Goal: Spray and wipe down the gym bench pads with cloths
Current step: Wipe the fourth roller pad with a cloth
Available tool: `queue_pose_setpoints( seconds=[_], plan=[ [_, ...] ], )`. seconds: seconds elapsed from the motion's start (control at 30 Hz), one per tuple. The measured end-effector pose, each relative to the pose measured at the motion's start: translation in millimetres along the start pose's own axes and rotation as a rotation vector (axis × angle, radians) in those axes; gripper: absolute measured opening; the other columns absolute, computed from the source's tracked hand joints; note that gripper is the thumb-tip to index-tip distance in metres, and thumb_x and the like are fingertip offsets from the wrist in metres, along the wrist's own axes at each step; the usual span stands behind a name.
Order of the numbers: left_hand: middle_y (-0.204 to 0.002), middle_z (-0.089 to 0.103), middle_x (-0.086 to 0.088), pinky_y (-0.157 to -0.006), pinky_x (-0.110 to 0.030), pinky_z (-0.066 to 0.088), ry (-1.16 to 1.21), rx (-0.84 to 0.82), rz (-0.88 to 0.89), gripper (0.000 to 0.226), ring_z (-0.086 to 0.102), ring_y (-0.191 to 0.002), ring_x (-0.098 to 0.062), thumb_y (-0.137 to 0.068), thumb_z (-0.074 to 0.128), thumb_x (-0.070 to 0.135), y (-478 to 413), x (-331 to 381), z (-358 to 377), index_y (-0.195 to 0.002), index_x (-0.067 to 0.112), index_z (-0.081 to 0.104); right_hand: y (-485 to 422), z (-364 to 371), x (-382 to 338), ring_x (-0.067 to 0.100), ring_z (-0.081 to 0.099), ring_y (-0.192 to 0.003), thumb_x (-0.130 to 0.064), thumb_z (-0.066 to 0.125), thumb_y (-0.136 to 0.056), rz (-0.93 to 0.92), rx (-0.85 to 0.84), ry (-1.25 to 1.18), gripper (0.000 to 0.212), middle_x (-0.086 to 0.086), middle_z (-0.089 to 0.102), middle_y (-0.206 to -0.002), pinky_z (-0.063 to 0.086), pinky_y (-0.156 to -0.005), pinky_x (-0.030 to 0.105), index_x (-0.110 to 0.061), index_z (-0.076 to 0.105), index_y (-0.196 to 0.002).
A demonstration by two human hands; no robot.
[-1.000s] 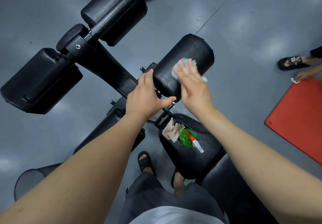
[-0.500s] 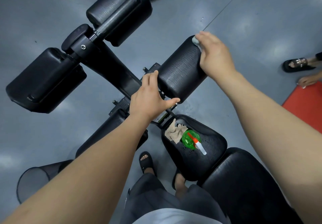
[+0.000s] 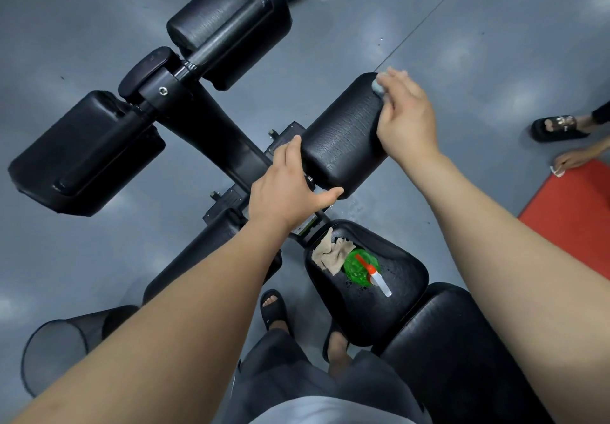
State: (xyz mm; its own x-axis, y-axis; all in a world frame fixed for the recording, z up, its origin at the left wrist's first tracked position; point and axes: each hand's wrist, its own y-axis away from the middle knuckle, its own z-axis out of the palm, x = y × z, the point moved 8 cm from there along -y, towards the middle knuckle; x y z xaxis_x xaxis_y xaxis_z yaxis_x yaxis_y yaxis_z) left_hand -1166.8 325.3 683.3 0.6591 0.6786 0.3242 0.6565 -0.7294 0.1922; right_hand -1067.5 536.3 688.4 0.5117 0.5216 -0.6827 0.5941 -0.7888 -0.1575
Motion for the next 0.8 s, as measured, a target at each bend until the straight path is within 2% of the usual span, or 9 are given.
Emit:
queue_pose_setpoints(
  seconds=[0.07,0.13,0.3,0.43,0.5,0.6,0.8],
  plan=[
    [-0.155,0.035,0.006,-0.090,-0.040,0.050,-0.005,0.006,0.004,0.120,0.058,-0.124,-0.017,-0.066,0.069,0.082,0,0,-1,-0.157,0.021,0.020,8,8,-15,0.036,0.044,-0.143,-0.002,0.041,-0.092,-0.119,-0.010,0.060,0.044,0.012,0.059,-0.144,0.026,-0.123,0.041,-0.007,0.067,-0.127],
    [-0.154,0.036,0.006,-0.088,-0.040,0.050,-0.009,0.014,0.005,0.119,0.059,-0.122,-0.017,-0.067,0.069,0.082,0,0,-1,-0.157,0.020,0.021,23,14,-32,0.038,0.048,-0.140,0.003,0.043,-0.089,-0.245,-0.040,0.082,0.044,0.013,0.062,-0.139,0.027,-0.123,0.048,-0.005,0.069,-0.124],
    [-0.154,0.034,0.006,-0.085,-0.040,0.051,0.007,-0.003,0.004,0.116,0.061,-0.117,-0.017,-0.067,0.067,0.081,1,-1,0,-0.156,0.021,0.022,75,32,-60,0.035,0.046,-0.141,0.004,0.051,-0.092,-0.428,-0.170,0.087,0.042,0.015,0.059,-0.143,0.030,-0.121,0.050,-0.002,0.064,-0.131],
    [-0.152,0.035,0.007,-0.085,-0.039,0.051,0.007,0.005,0.012,0.115,0.060,-0.118,-0.015,-0.067,0.067,0.083,0,-1,0,-0.155,0.022,0.023,77,28,-54,0.027,0.039,-0.147,-0.008,0.042,-0.095,-0.531,-0.266,0.246,0.051,0.007,0.049,-0.154,0.024,-0.124,0.045,-0.011,0.053,-0.145],
    [-0.150,0.037,0.007,-0.086,-0.040,0.052,0.009,0.007,0.016,0.116,0.061,-0.118,-0.015,-0.066,0.067,0.083,0,0,0,-0.155,0.022,0.024,56,19,-42,0.025,0.039,-0.147,-0.013,0.039,-0.095,-0.485,-0.252,0.324,0.053,0.005,0.047,-0.156,0.023,-0.124,0.045,-0.015,0.050,-0.147],
    [-0.150,0.037,0.007,-0.086,-0.041,0.052,0.004,0.017,0.019,0.116,0.061,-0.117,-0.016,-0.066,0.068,0.084,0,-1,0,-0.154,0.022,0.025,14,7,-18,0.027,0.037,-0.148,-0.014,0.035,-0.095,-0.320,-0.229,0.351,0.054,0.006,0.047,-0.156,0.023,-0.124,0.048,-0.015,0.048,-0.147],
    [-0.149,0.037,0.008,-0.089,-0.043,0.054,-0.002,0.021,0.015,0.115,0.061,-0.117,-0.015,-0.066,0.067,0.084,0,-2,1,-0.154,0.022,0.026,-23,12,-6,0.032,0.044,-0.141,-0.015,0.034,-0.094,-0.106,-0.182,0.231,0.052,0.010,0.048,-0.154,0.021,-0.124,0.043,-0.012,0.054,-0.142]
  ],
)
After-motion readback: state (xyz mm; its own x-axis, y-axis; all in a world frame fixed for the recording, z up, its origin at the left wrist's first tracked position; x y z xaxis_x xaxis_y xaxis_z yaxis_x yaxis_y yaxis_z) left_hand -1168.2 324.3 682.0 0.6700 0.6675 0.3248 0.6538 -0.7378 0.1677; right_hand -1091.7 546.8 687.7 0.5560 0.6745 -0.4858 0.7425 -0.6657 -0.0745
